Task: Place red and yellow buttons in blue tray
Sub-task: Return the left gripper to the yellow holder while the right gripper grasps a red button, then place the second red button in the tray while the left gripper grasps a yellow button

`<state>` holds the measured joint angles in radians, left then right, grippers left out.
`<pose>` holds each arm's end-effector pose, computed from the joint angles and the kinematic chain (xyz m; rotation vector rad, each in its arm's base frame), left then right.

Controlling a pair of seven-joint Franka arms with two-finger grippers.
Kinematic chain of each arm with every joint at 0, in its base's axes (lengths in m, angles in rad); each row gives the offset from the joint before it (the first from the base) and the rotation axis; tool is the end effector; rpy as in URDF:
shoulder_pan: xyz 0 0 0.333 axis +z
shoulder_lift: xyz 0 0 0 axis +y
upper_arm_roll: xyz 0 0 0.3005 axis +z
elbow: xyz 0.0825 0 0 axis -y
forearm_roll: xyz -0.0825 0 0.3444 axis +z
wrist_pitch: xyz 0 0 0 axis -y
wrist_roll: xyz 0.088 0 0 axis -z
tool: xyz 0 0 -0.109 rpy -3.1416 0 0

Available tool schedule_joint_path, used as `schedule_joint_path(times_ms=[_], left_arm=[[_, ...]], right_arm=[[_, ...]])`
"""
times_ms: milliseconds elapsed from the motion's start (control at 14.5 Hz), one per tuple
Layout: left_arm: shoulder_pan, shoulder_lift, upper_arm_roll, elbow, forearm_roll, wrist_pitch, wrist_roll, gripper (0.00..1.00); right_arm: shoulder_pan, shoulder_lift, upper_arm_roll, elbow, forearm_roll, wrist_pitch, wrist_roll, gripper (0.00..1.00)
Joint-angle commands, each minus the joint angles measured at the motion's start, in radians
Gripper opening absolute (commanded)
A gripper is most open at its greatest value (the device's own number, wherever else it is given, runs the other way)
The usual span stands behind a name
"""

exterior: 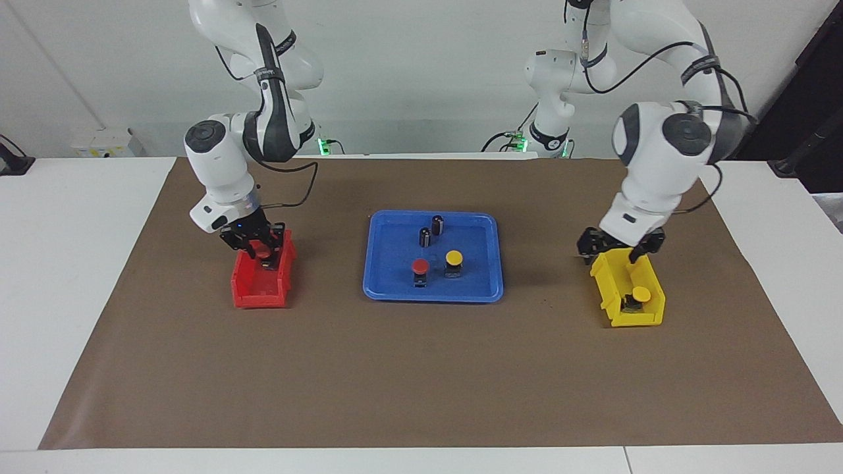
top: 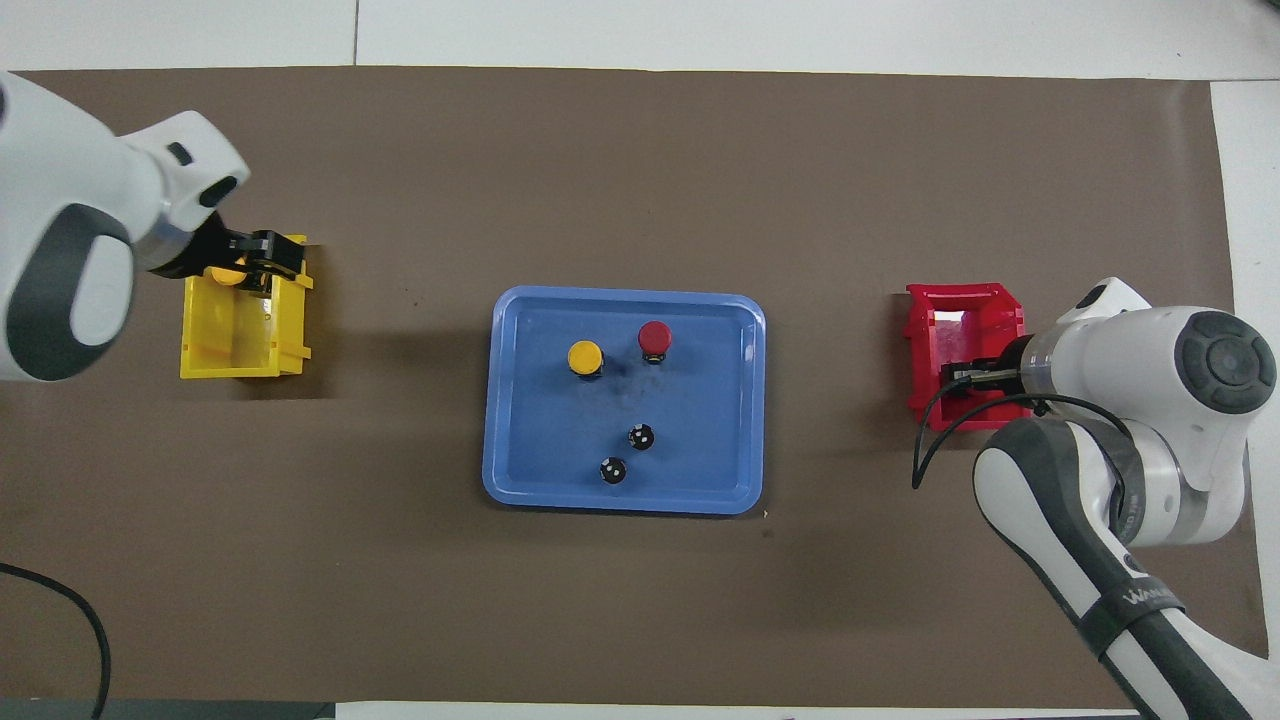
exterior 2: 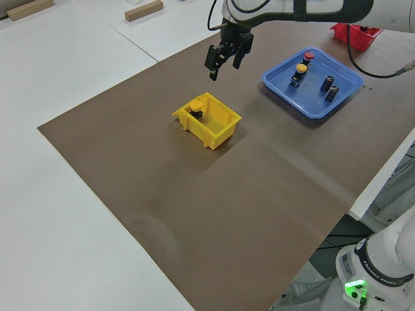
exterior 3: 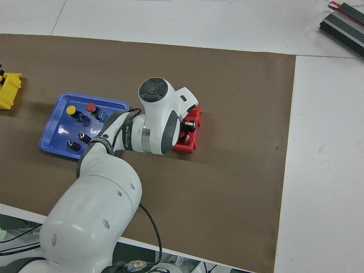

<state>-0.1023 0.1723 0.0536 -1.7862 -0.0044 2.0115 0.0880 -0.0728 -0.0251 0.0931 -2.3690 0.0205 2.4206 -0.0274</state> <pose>0.5757 -0.0299 0.4570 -3.1271 0.2129 -0.0833 0.4750 0.0098 0.3520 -3.1274 -0.0514 -0.1199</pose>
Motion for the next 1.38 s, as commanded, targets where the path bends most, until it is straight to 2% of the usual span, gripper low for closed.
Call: schedule_joint_path(times_ms=[0,138,344,481,550,688,825,963,1307], left_arm=[[0.081,0.024,-0.014,-0.015,-0.065,0.114,0.079,1.00],[0.072,0.065,-0.012,-0.013,-0.066,0.179,0.059,0.95],[0.069,0.119,-0.014,-0.019,-0.066,0.248,0.055,0.88],[0.067,0.134,-0.014,-0.021,-0.065,0.260,0.058,0.82],[0.066,0.141,-0.014,-0.022,-0.065,0.265,0.061,0.81],[0.058,0.141,-0.014,-0.047,-0.065,0.282,0.064,0.79],[0.050,0.141,-0.015,-0.062,-0.065,0.294,0.064,0.78],[0.049,0.139,-0.015,-0.062,-0.065,0.286,0.061,0.77],[0.039,0.125,-0.014,-0.105,-0.065,0.283,0.065,0.75]], right_arm=[[-0.018,-0.010,0.008,-0.006,0.022,-0.007,-0.040,0.33],[-0.016,0.017,0.008,0.109,0.021,-0.146,-0.036,0.32],[0.002,0.088,0.017,0.411,0.018,-0.441,0.025,0.32],[0.091,0.154,0.019,0.596,0.019,-0.569,0.152,0.32],[0.152,0.178,0.019,0.646,0.019,-0.572,0.263,0.32],[0.259,0.204,0.020,0.653,0.025,-0.472,0.471,0.32],[0.339,0.209,0.022,0.607,0.032,-0.372,0.578,0.32],[0.361,0.209,0.022,0.551,0.033,-0.295,0.587,0.32],[0.413,0.289,0.022,0.508,0.030,-0.190,0.584,0.33]])
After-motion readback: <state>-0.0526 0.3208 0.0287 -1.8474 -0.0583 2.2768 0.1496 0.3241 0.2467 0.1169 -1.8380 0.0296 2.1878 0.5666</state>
